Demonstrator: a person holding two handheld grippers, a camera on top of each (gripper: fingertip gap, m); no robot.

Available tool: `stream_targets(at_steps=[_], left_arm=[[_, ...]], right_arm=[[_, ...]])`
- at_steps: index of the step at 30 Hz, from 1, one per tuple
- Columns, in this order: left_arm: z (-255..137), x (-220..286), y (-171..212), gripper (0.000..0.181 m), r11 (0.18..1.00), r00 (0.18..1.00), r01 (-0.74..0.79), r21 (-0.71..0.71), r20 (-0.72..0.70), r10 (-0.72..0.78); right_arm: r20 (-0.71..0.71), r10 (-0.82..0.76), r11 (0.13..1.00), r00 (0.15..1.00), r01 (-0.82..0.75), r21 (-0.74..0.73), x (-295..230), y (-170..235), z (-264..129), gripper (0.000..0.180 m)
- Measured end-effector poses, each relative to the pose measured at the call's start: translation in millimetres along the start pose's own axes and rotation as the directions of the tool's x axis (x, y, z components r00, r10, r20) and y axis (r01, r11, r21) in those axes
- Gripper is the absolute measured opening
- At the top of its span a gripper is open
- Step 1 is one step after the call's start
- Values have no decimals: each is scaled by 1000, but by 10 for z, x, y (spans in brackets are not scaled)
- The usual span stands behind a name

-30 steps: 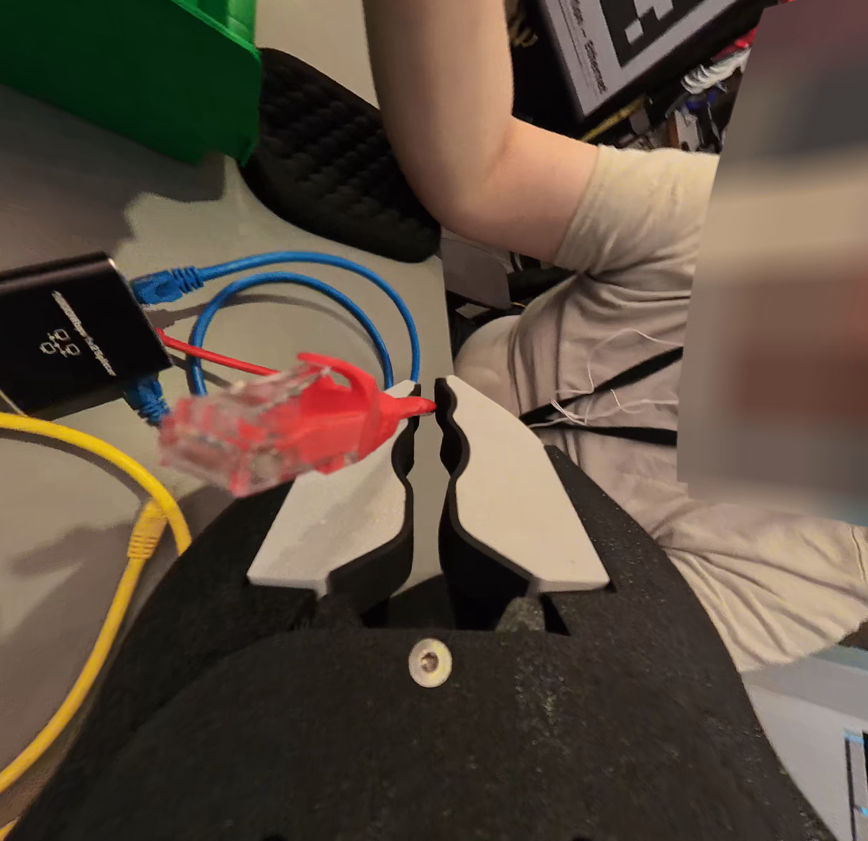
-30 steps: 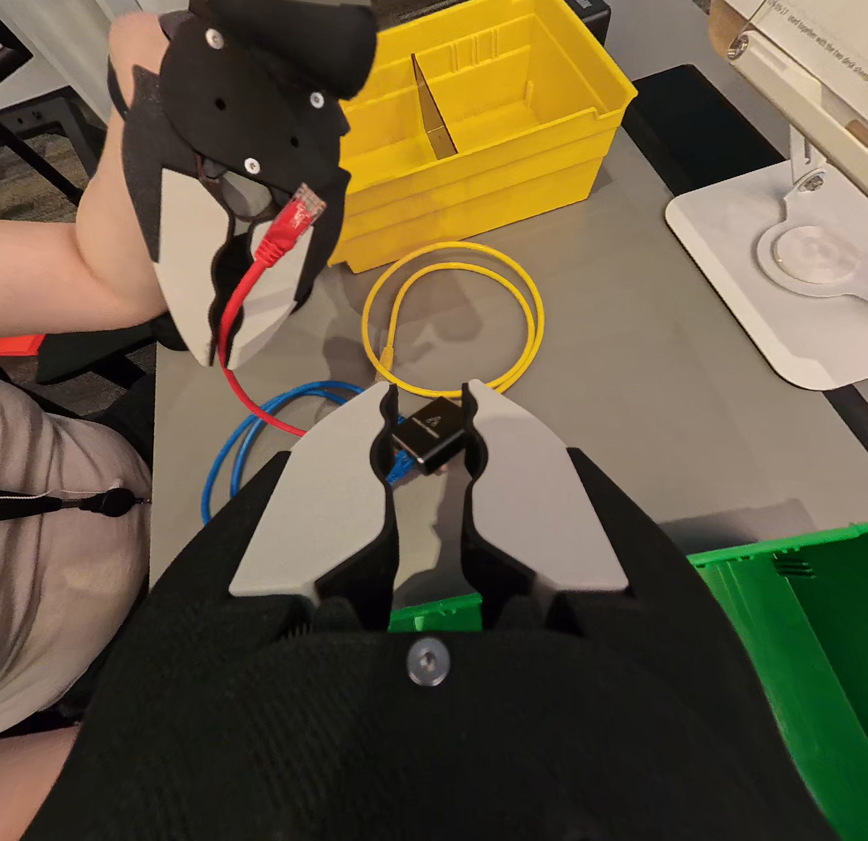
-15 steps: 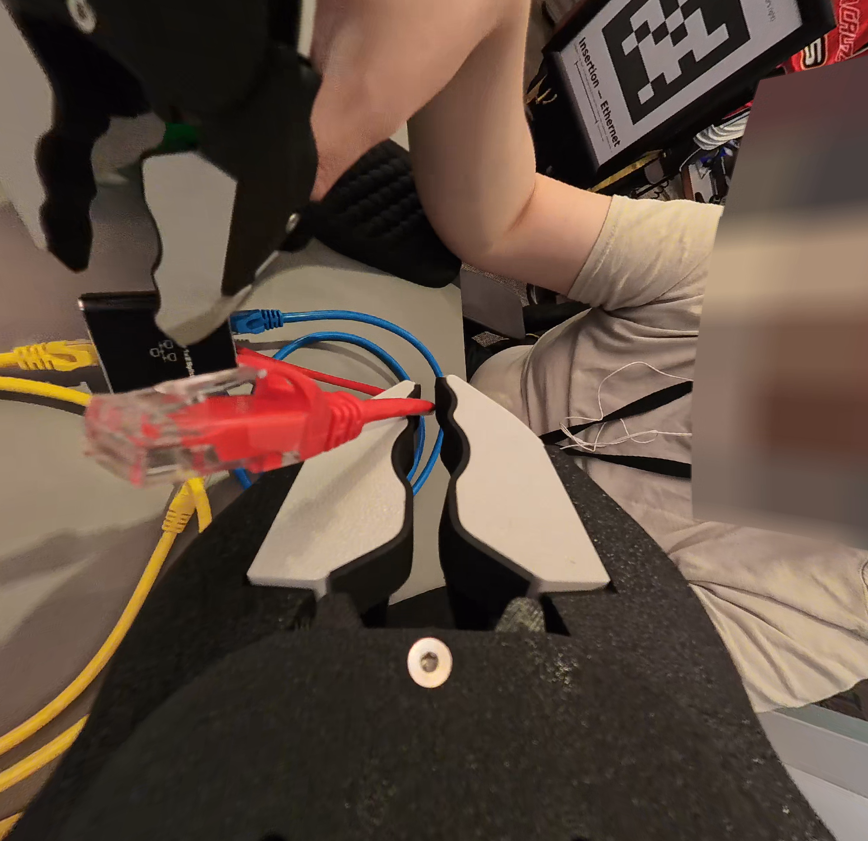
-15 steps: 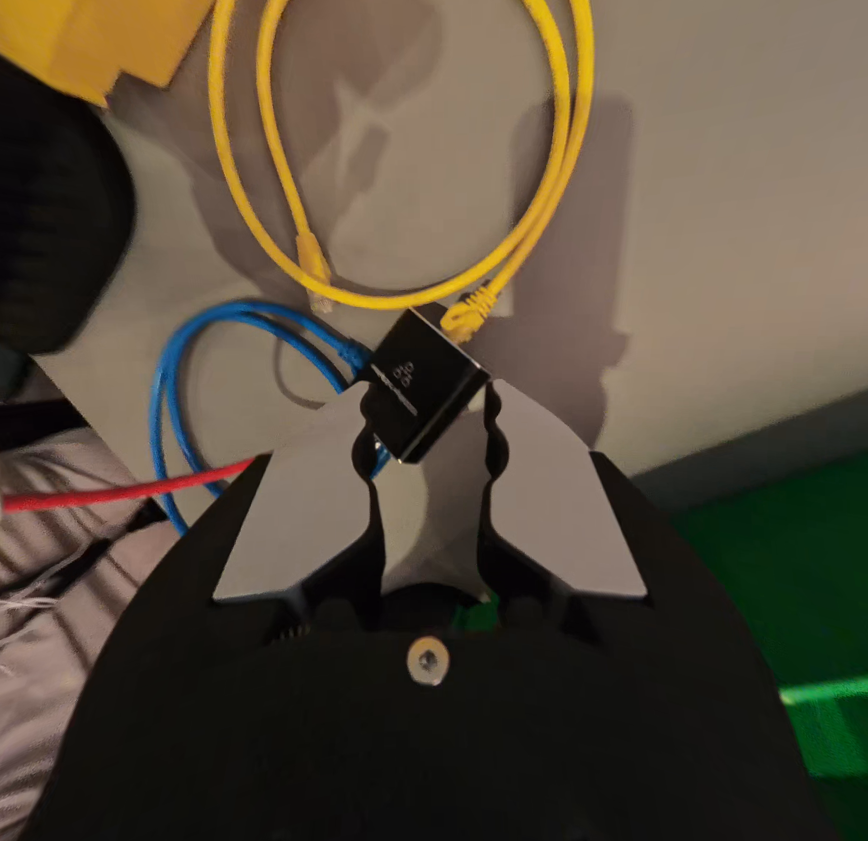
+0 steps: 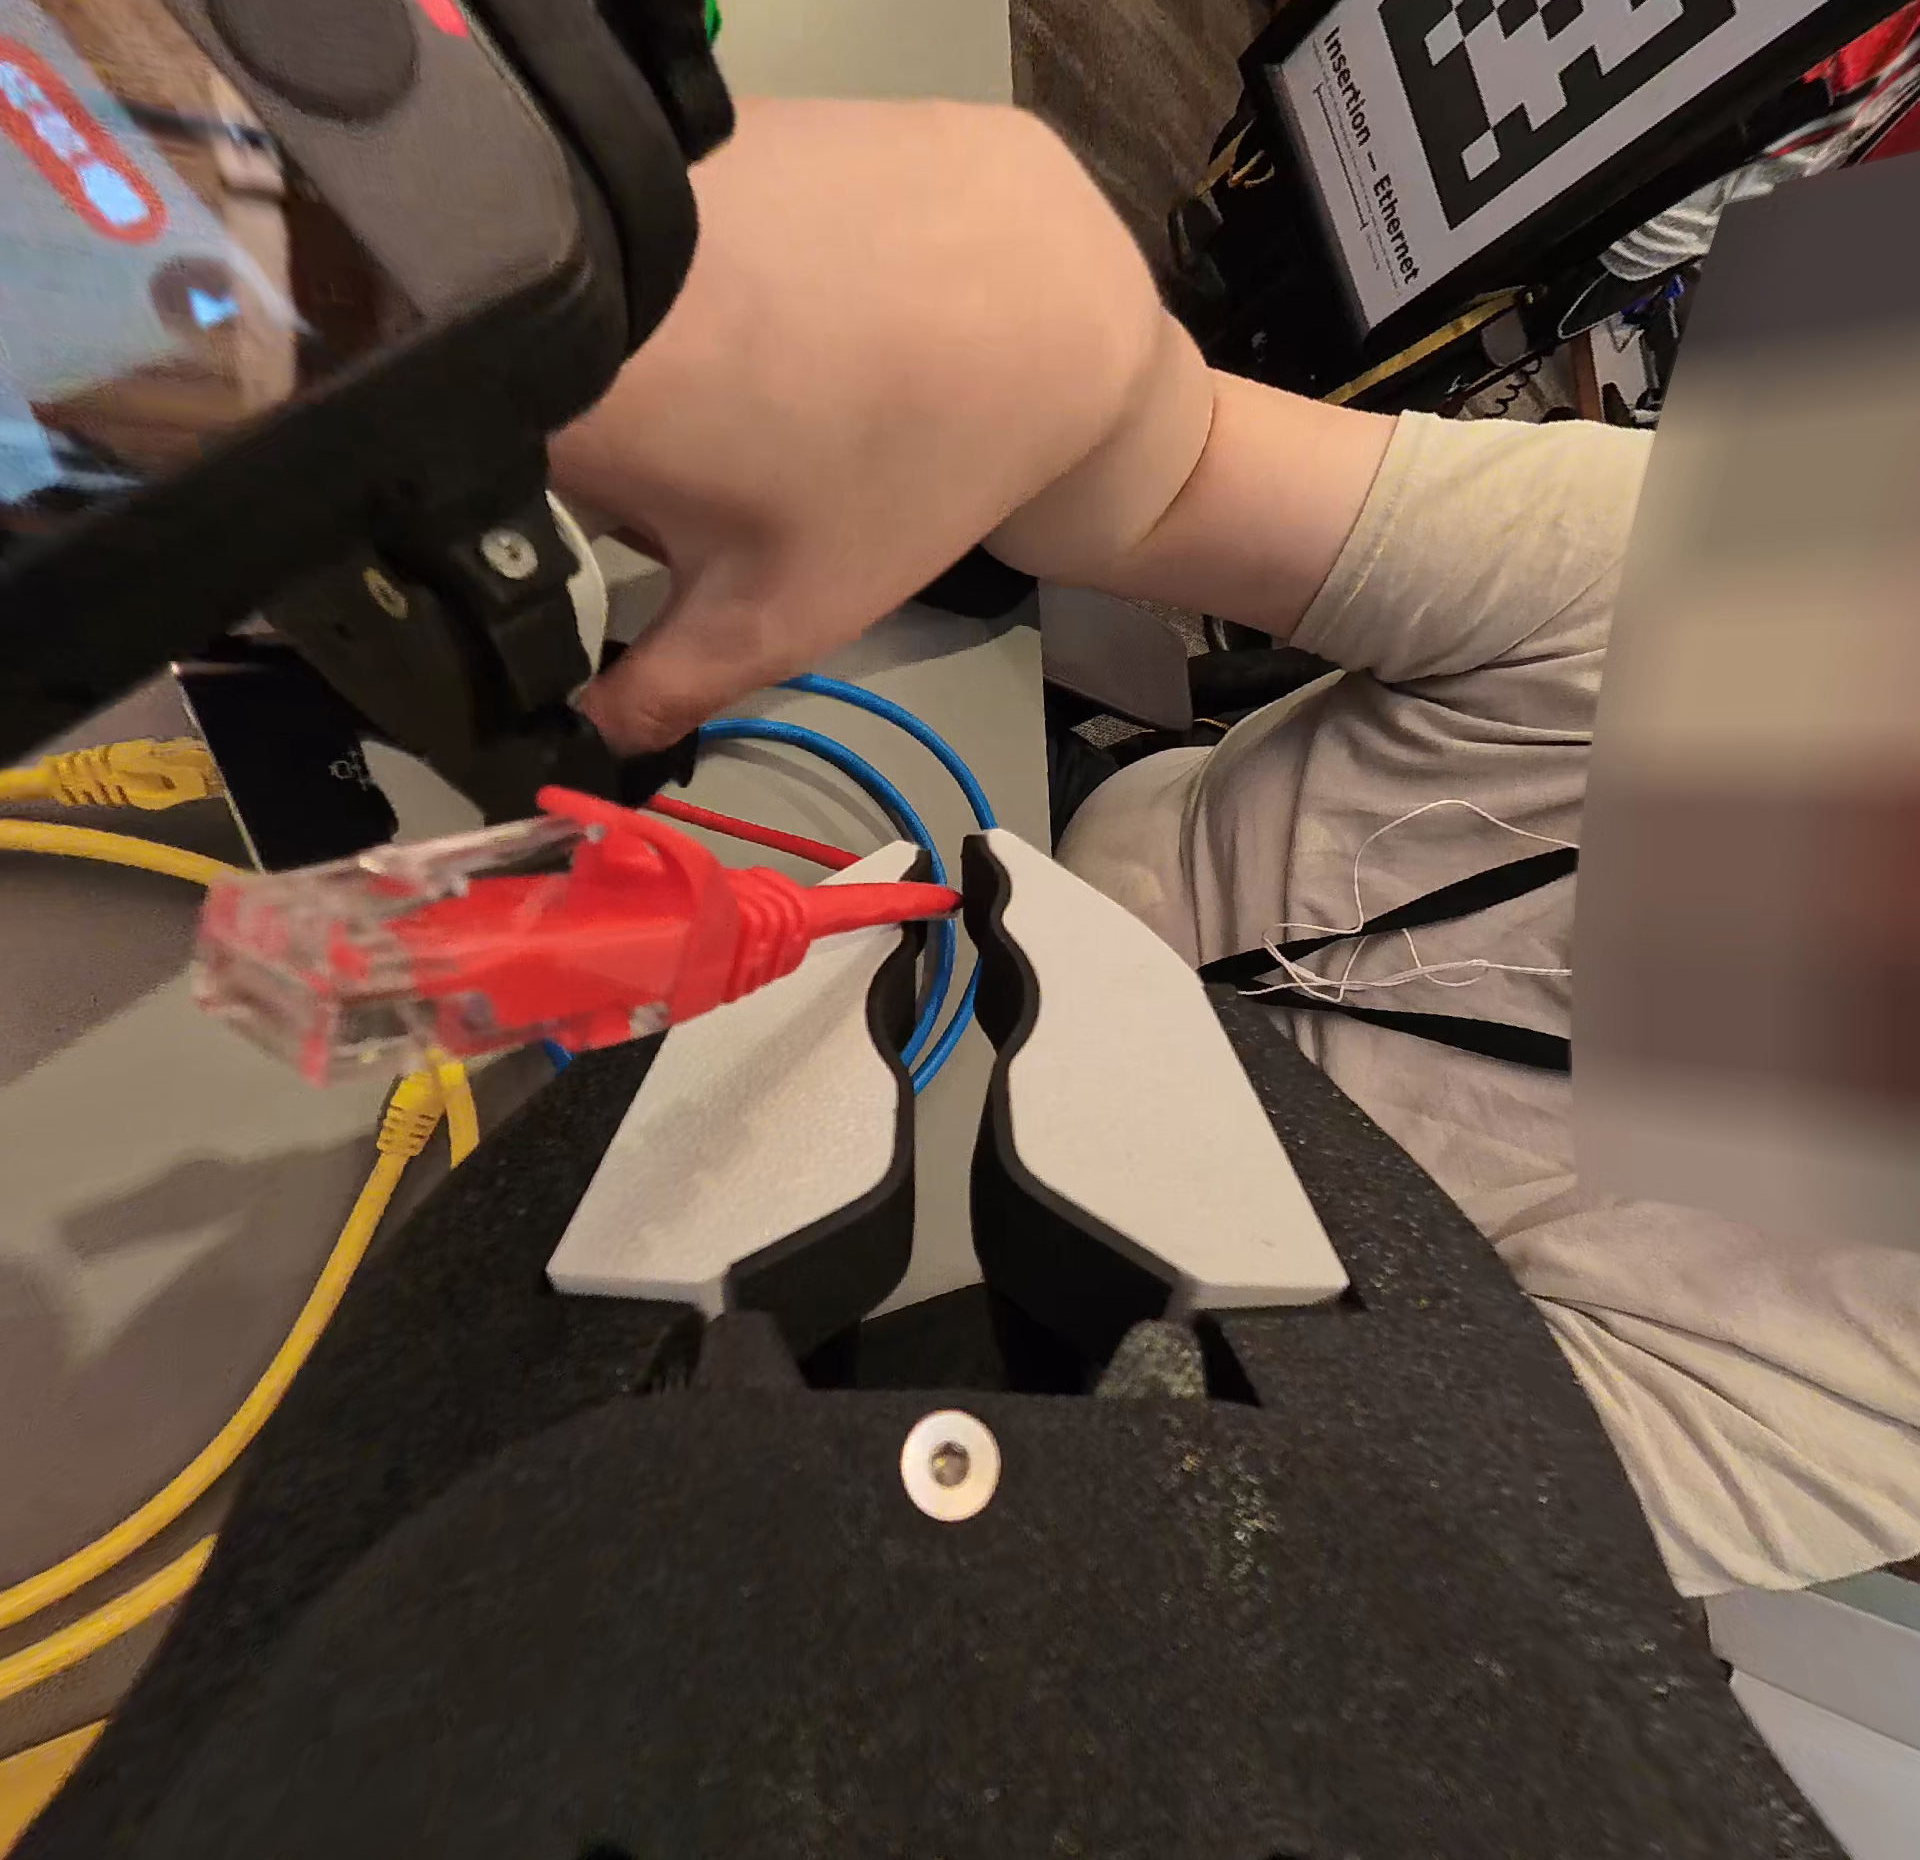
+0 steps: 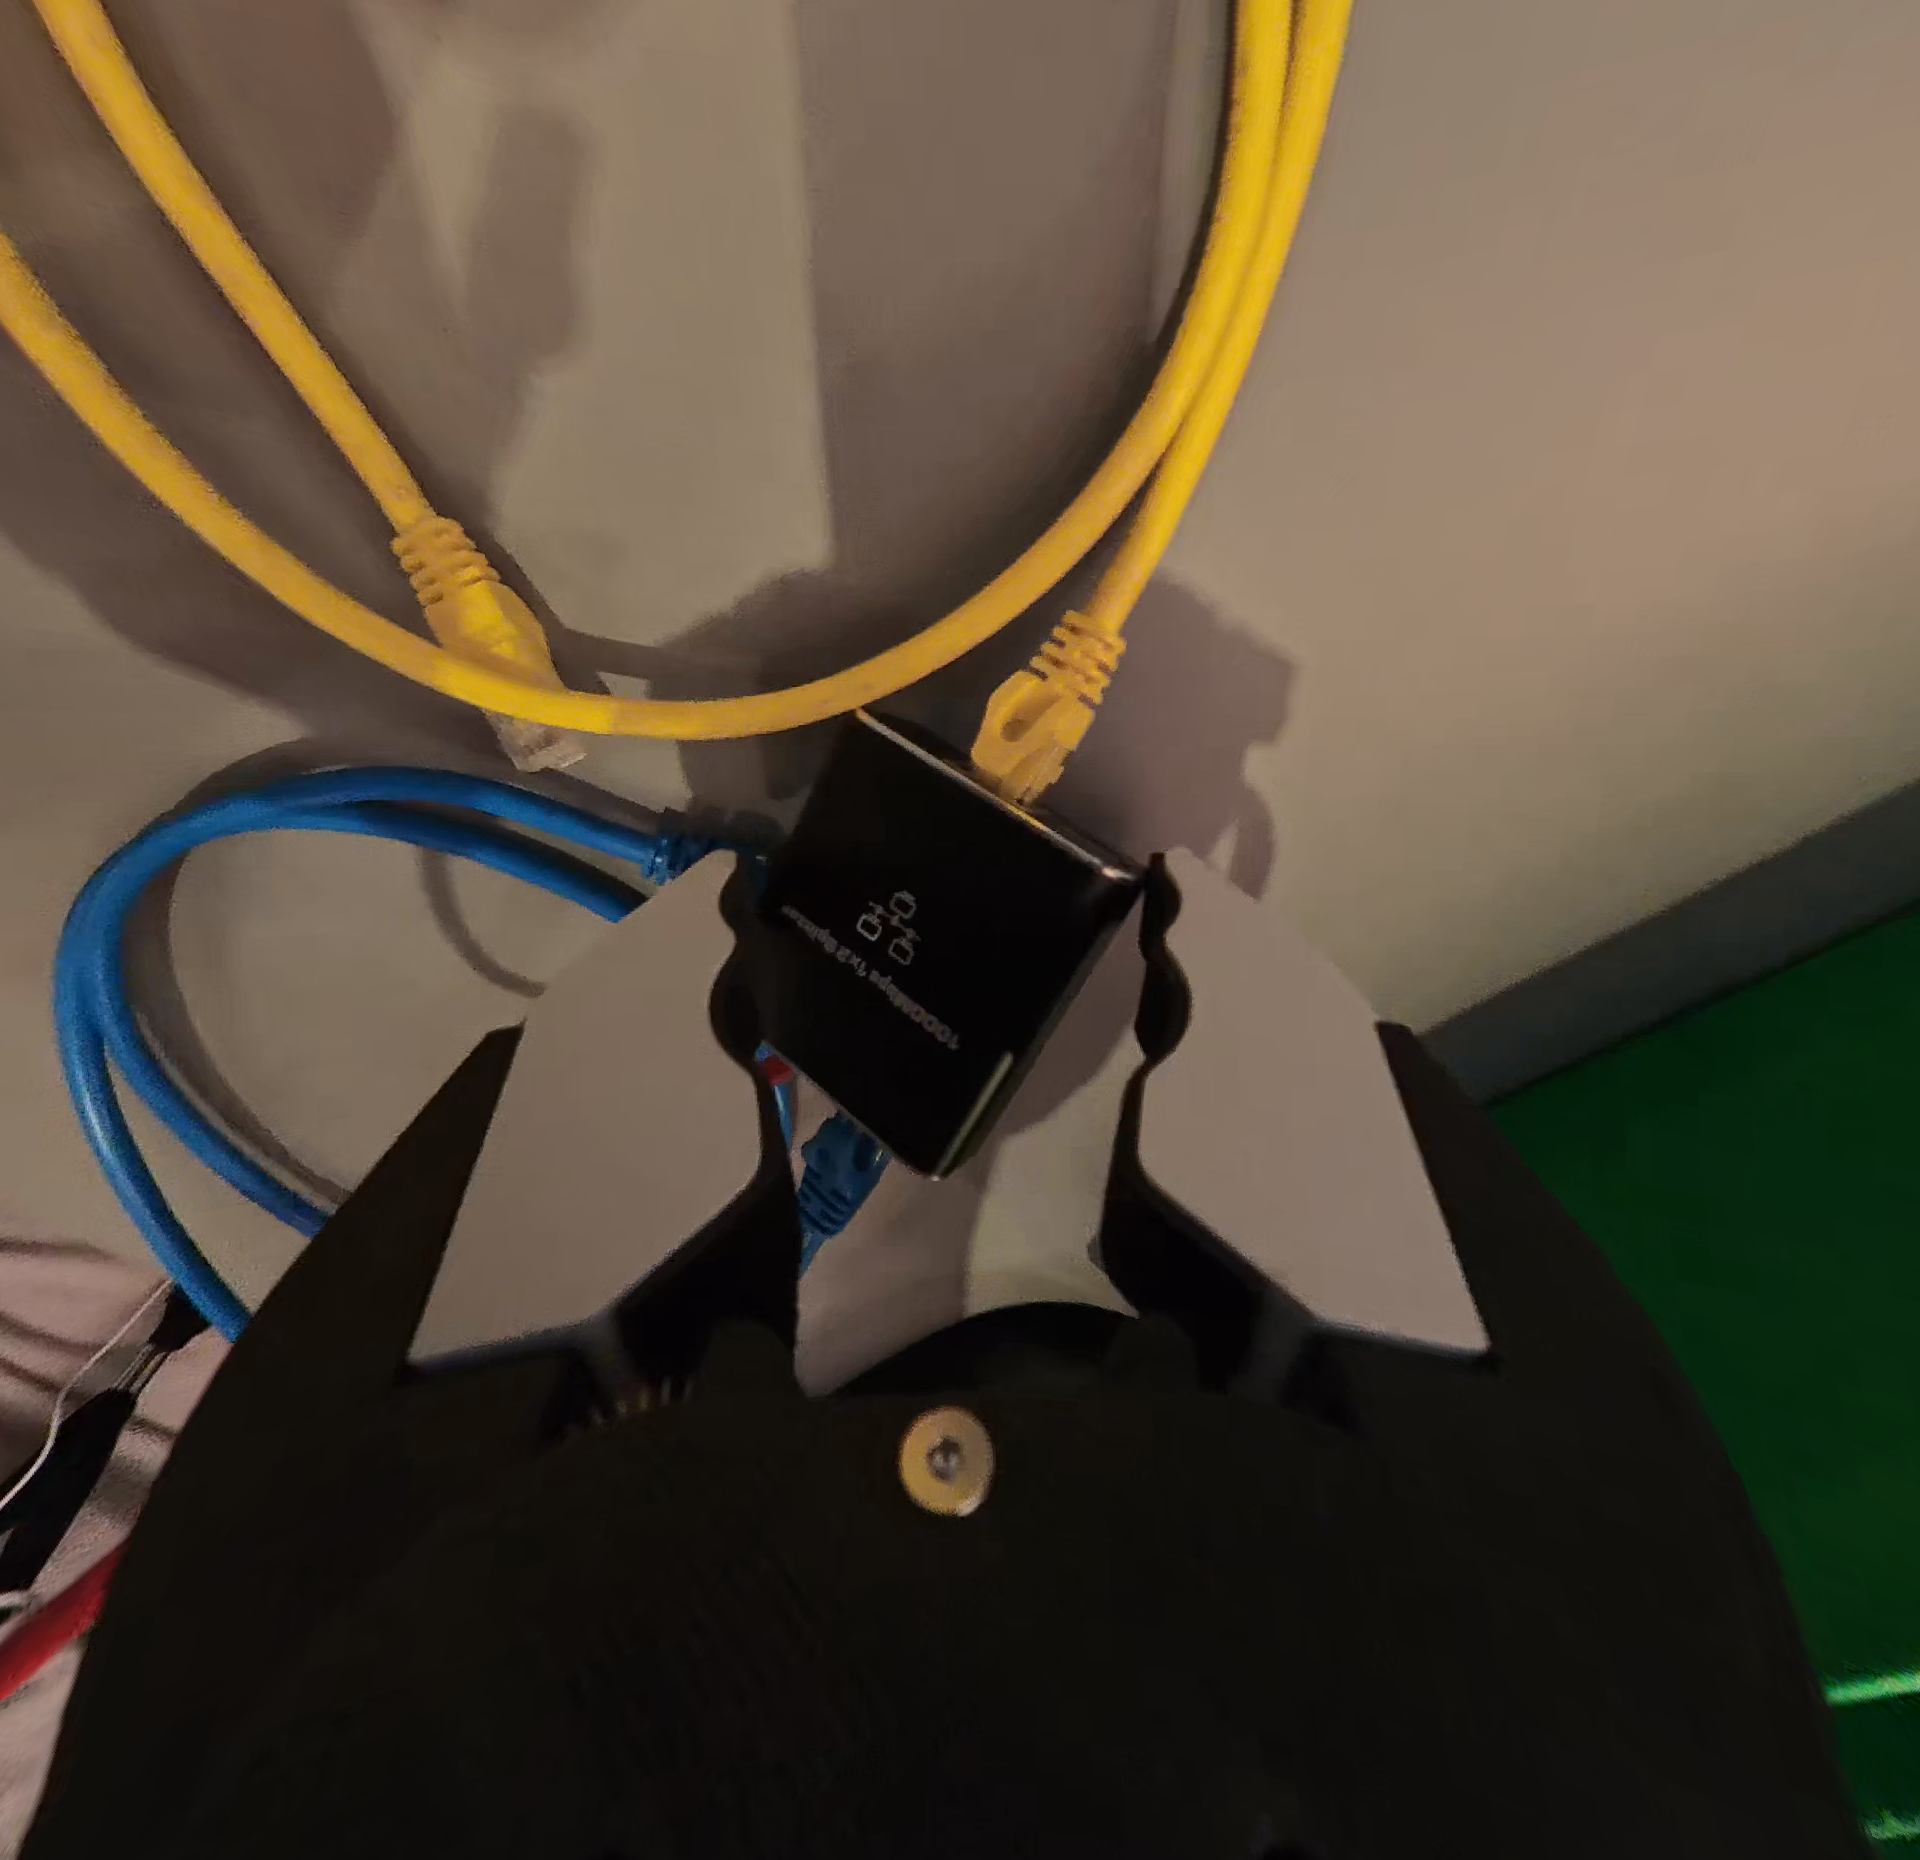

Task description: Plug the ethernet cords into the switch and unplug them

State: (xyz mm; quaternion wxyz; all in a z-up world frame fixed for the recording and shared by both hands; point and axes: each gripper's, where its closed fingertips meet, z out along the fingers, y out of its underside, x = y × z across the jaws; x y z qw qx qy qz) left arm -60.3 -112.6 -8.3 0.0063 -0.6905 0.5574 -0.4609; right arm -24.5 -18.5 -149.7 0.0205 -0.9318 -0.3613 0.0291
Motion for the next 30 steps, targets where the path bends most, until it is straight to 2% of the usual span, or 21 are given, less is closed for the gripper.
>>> stream_targets(at_steps=[2,4,5,7,8,11,16,24,28,30], left_arm=[[15,-1,17,5,1000,1000,-1,-13,5,1],[47,7,34,5,1000,1000,0,-31,-2,0],[69,8,46,5,999,1000,-2,-44,-4,2],[119,13,91,5,997,1000,-11,-83,-8,10],[141,32,110,5,995,1000,-22,-99,-18,21],[157,68,105,5,994,999,-40,-104,-26,38],[121,53,70,5,996,999,-35,-77,-16,34],[149,28,96,5,994,999,-36,-102,7,37],[159,28,97,5,993,999,-42,-108,16,44],[157,25,93,5,993,999,-42,-107,19,44]], right_arm=[[-31,3,1000,1000,-4,-23,26,25,-4,71],[-4,20,1000,1000,-20,-9,11,0,-30,66],[17,33,999,999,-33,11,6,-31,-60,61],[71,41,993,997,-49,103,0,-155,-180,36],[97,43,990,994,-55,133,6,-190,-230,34],[131,-7,996,991,-4,89,-3,-90,-202,36],[211,-4,1000,977,5,0,-91,10,-56,52],[301,60,994,952,-31,-101,-122,176,20,55],[353,85,992,932,-44,-122,-131,230,7,53],[398,76,990,914,-22,-139,-186,251,0,43]])
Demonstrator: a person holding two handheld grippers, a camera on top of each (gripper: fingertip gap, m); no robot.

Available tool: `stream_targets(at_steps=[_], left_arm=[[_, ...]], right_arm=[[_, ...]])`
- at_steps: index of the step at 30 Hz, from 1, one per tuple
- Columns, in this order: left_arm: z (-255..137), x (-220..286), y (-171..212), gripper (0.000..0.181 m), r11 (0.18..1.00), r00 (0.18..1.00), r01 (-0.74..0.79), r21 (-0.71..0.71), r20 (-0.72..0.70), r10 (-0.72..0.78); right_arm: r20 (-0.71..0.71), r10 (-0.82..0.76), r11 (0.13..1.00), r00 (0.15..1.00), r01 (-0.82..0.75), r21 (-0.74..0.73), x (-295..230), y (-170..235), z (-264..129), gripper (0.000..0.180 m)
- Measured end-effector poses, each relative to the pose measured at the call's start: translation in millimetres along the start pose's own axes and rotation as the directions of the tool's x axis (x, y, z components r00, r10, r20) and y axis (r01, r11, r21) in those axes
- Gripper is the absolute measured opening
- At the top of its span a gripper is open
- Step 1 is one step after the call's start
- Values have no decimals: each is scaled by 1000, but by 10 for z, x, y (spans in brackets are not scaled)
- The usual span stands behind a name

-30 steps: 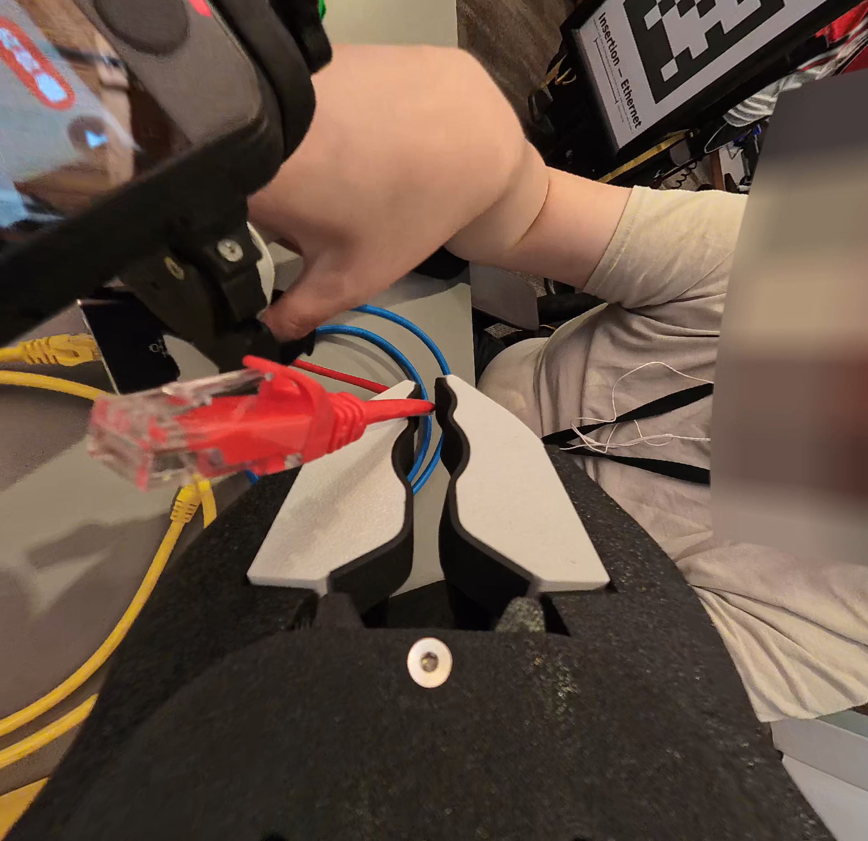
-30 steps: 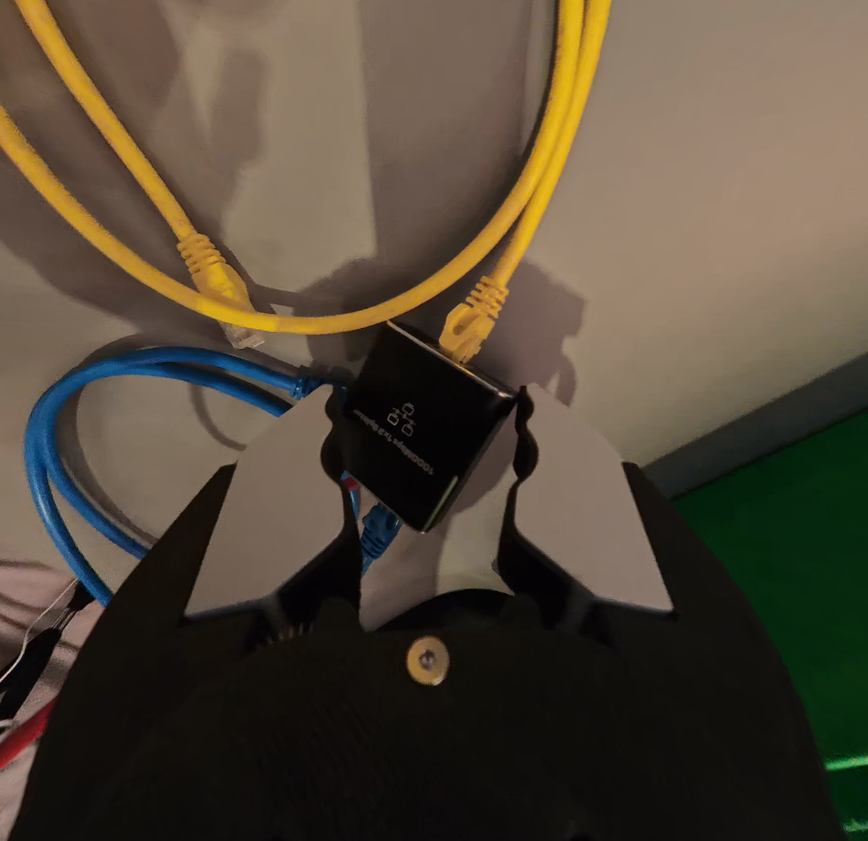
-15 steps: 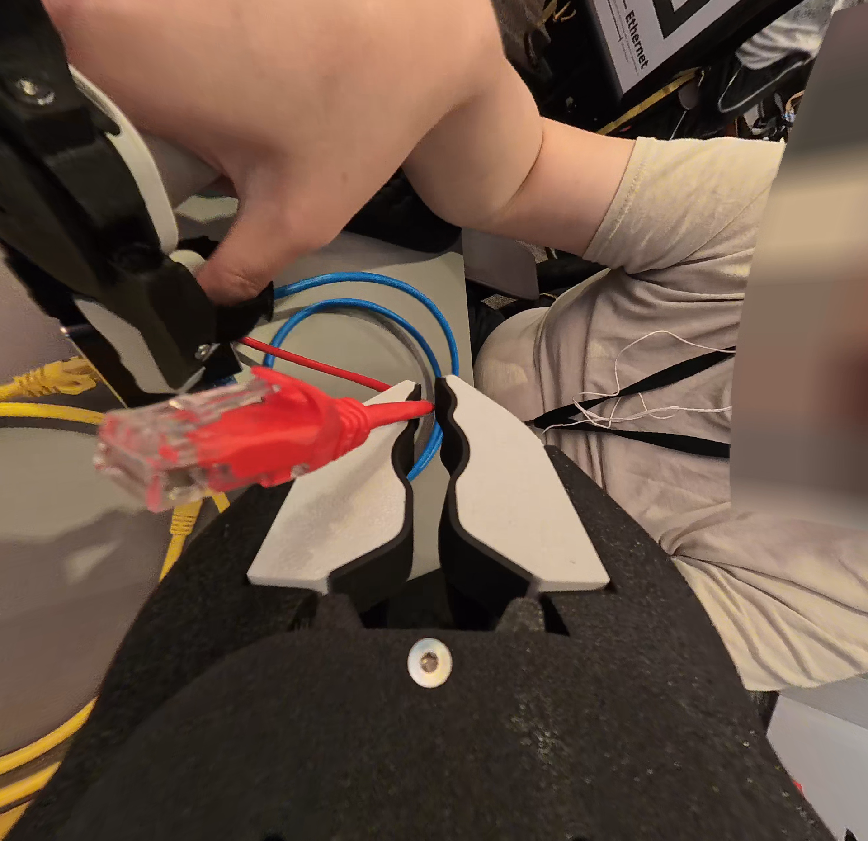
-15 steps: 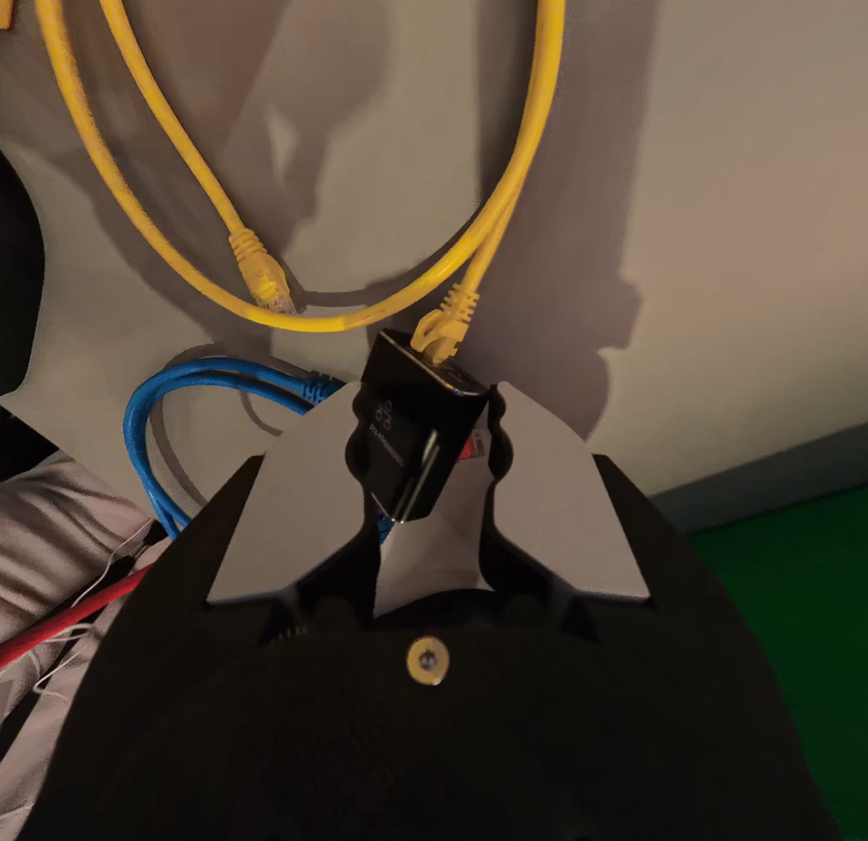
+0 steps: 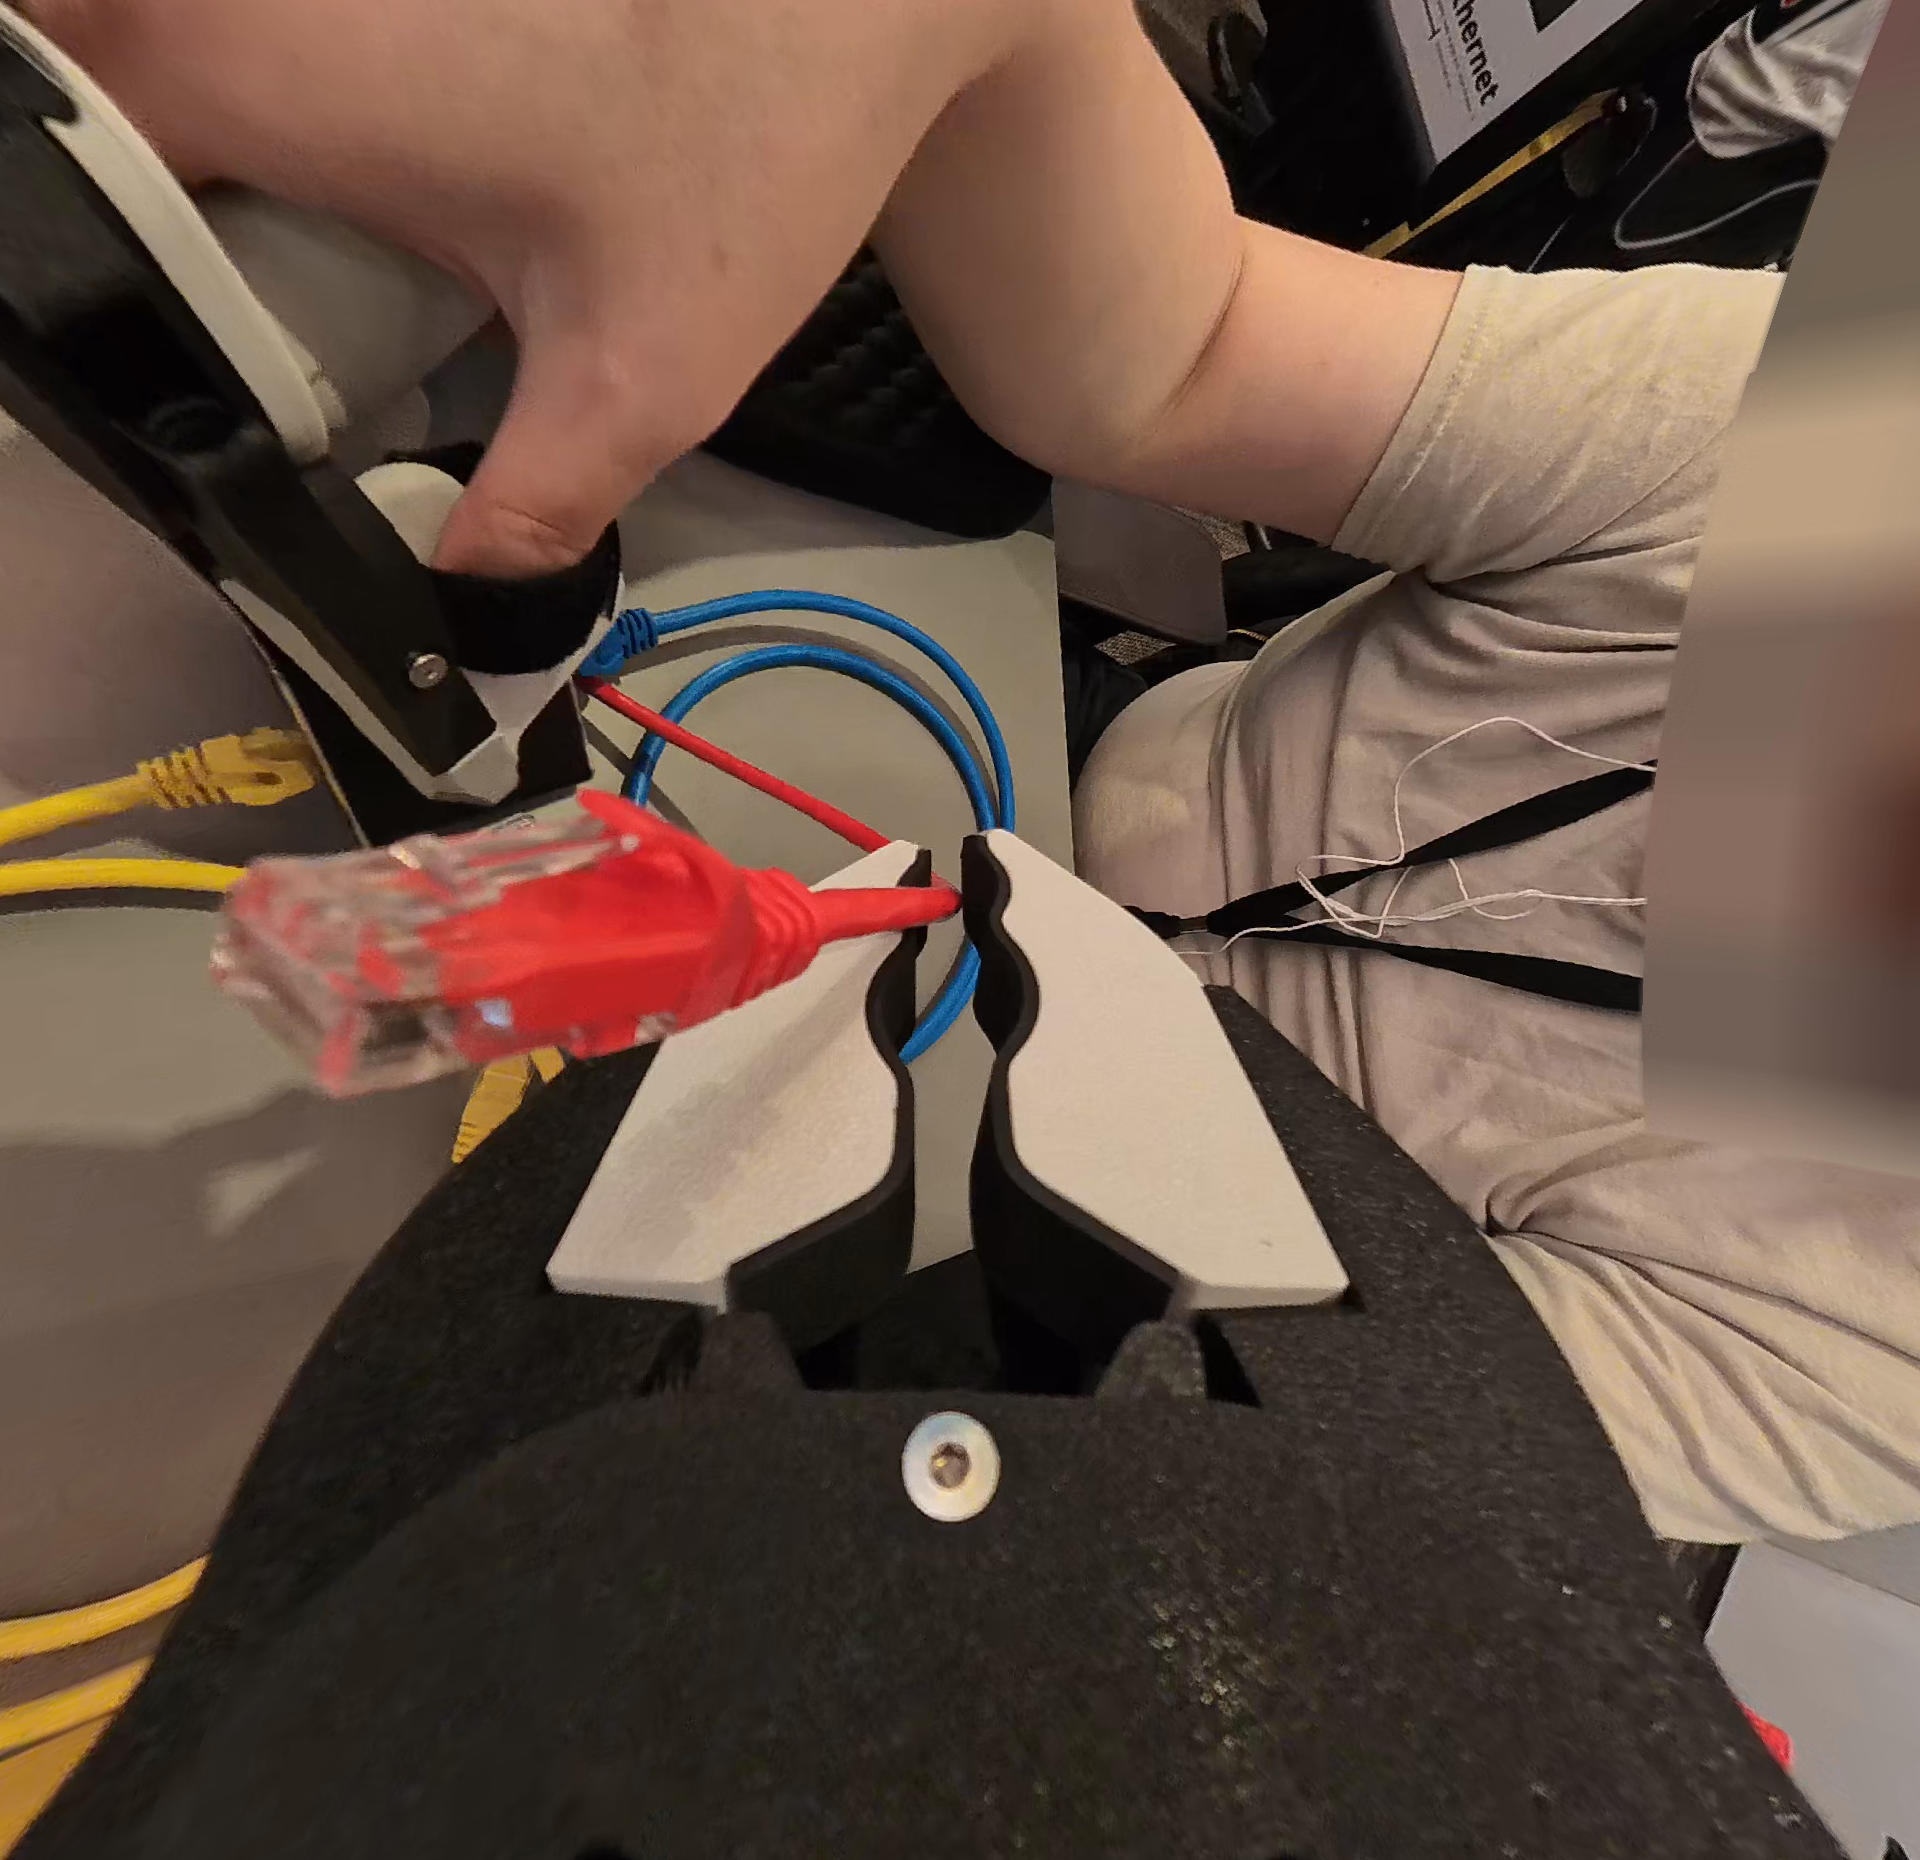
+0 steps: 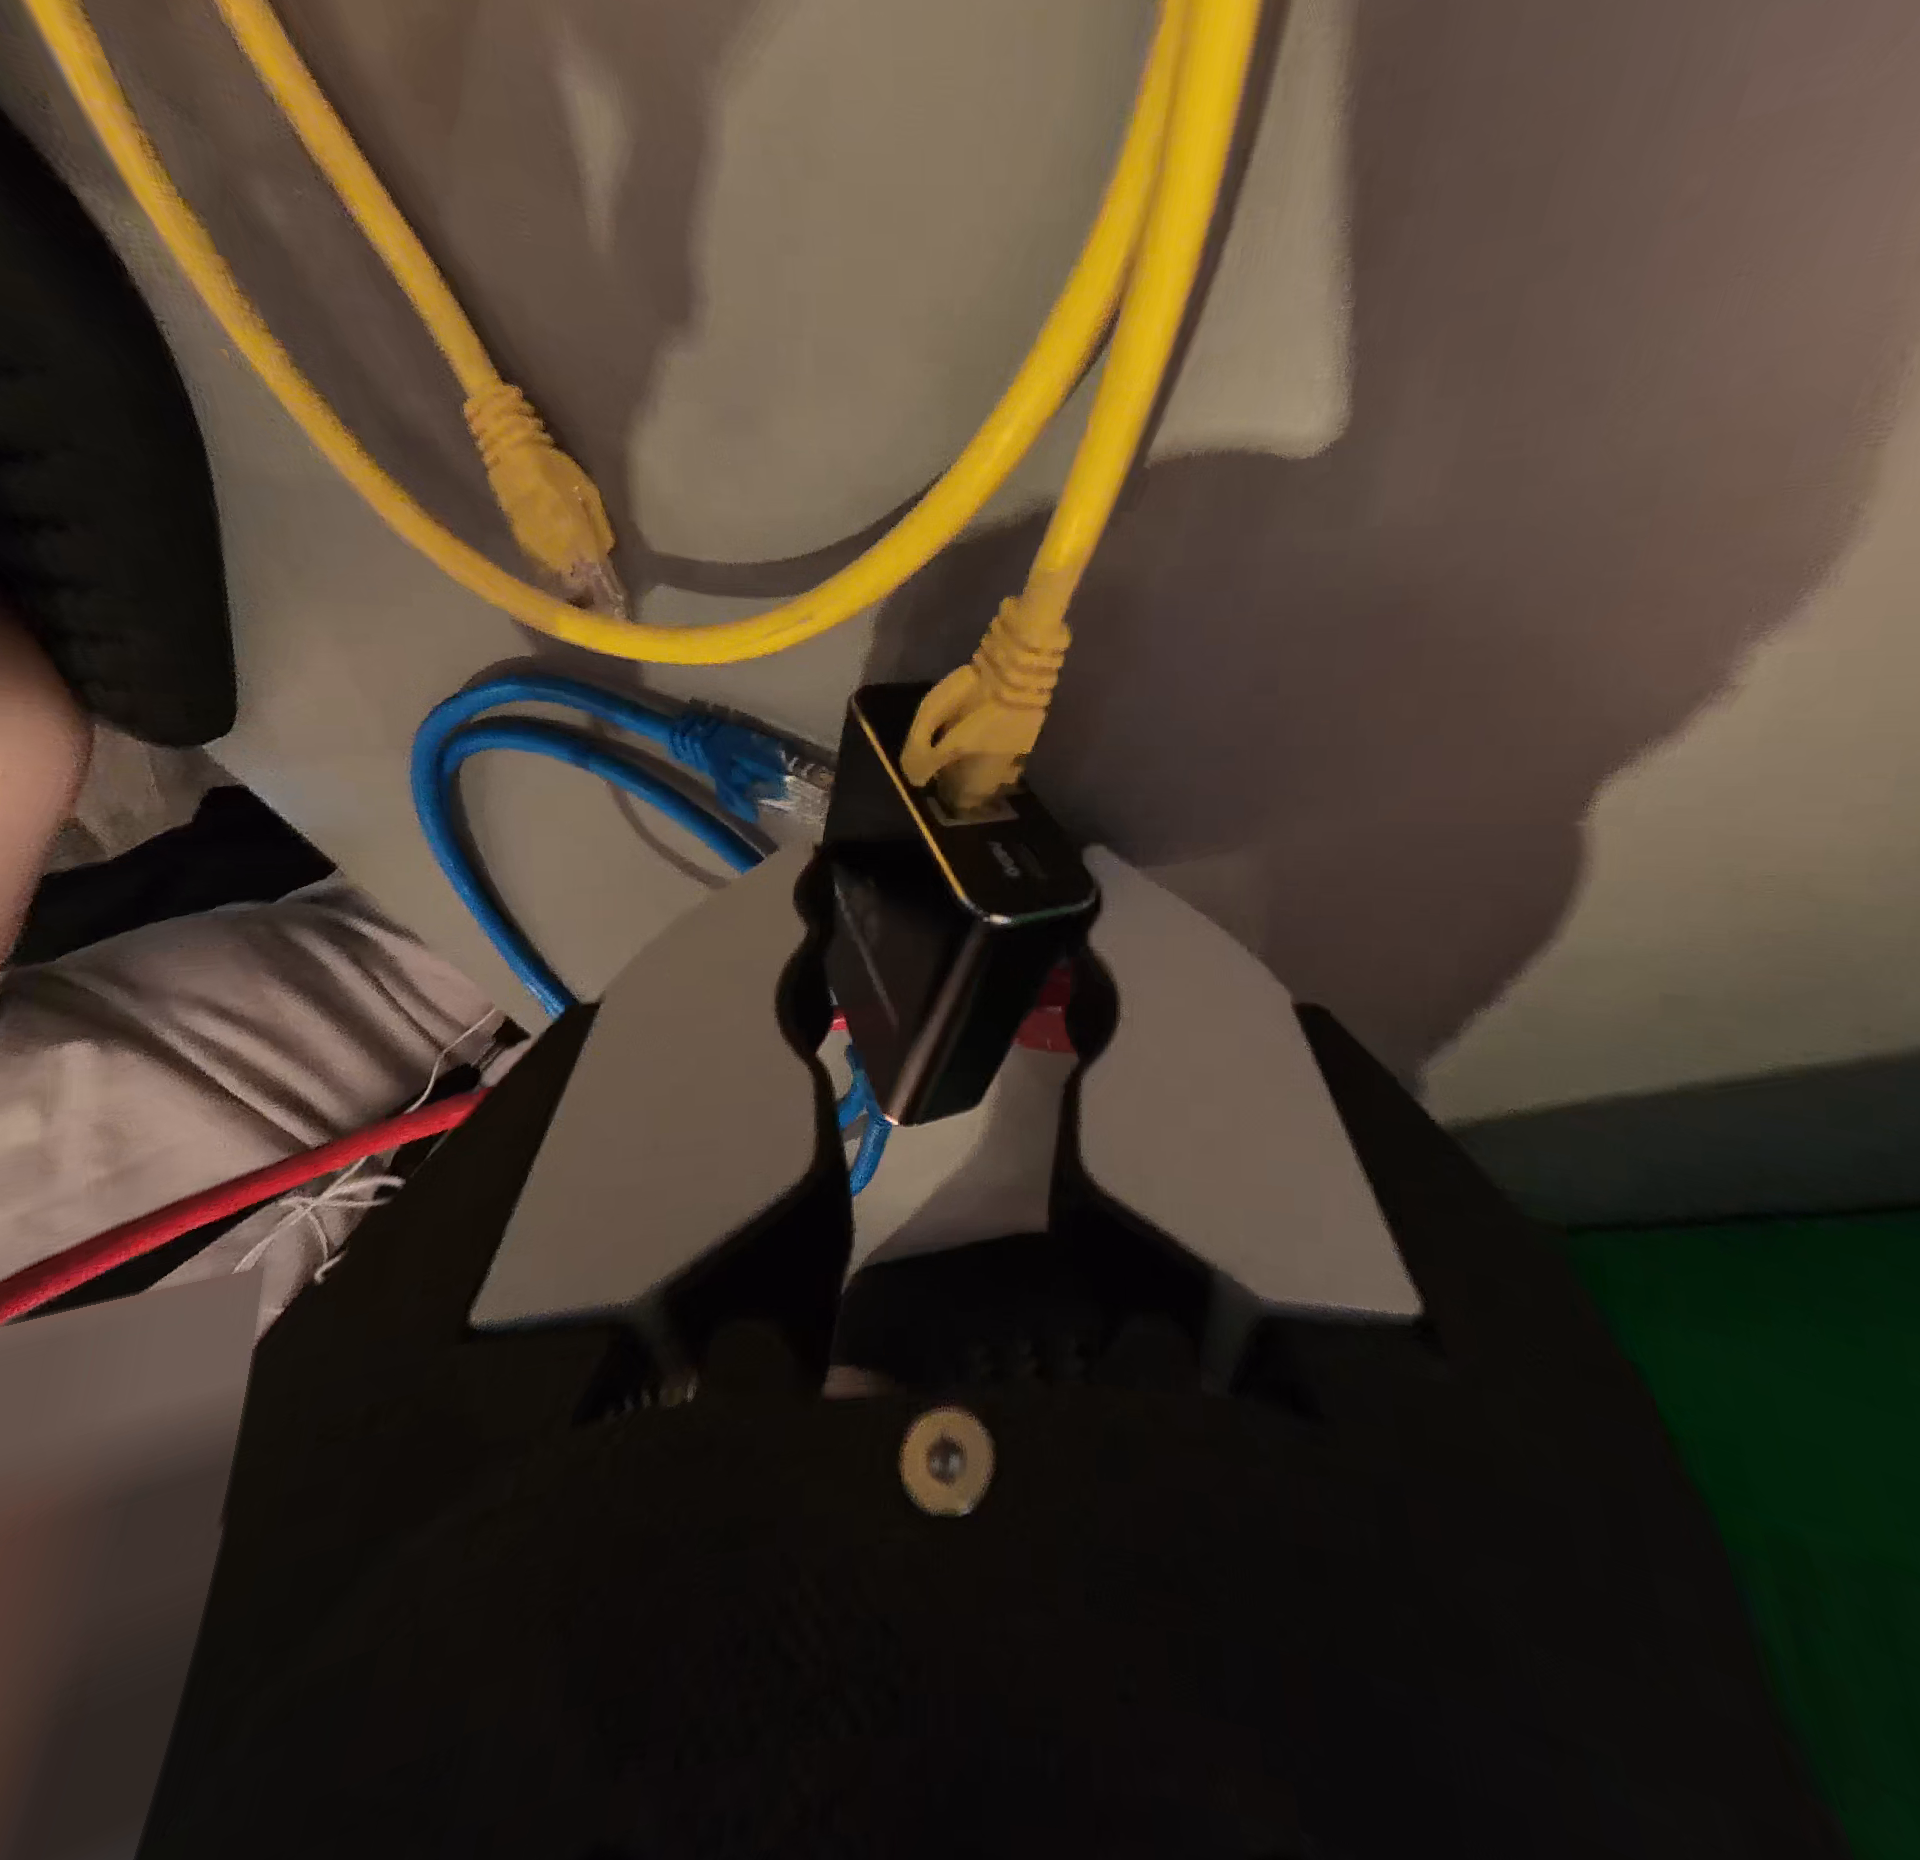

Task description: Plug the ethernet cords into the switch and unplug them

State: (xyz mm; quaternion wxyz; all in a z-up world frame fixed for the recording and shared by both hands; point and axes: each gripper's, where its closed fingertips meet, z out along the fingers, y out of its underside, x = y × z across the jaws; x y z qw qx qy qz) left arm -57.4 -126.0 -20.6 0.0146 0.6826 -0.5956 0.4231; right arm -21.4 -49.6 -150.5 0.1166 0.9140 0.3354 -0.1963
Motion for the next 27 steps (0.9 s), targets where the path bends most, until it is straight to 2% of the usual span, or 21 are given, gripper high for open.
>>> stream_targets(at_steps=[4,10,13,16,20,21,24,27], left_arm=[[-5,39,5,5,1000,1000,-10,-1,-17,10],[43,150,144,5,993,995,-94,-76,-35,91],[85,124,260,5,987,997,-74,-143,-32,70],[117,58,249,5,988,999,-46,-149,-25,43],[101,81,369,5,978,997,-70,-196,-42,63],[72,92,393,5,976,996,-92,-197,-33,87],[-79,166,397,5,980,990,-137,-146,-6,138],[-219,341,505,5,976,983,-181,-122,-37,178]], right_arm=[[56,-42,999,998,40,36,-108,-66,-58,28],[108,-18,997,994,9,83,-101,-166,-88,28],[220,-62,995,974,43,90,-239,-155,-127,27],[268,-82,990,960,48,130,-295,-156,-231,27],[166,-20,985,986,-10,173,-60,-223,-269,27],[185,-5,984,983,-28,174,-64,-239,-260,27],[212,1,988,977,-34,153,-100,-238,-211,28],[143,1,988,990,-23,151,-30,-257,-183,27]])
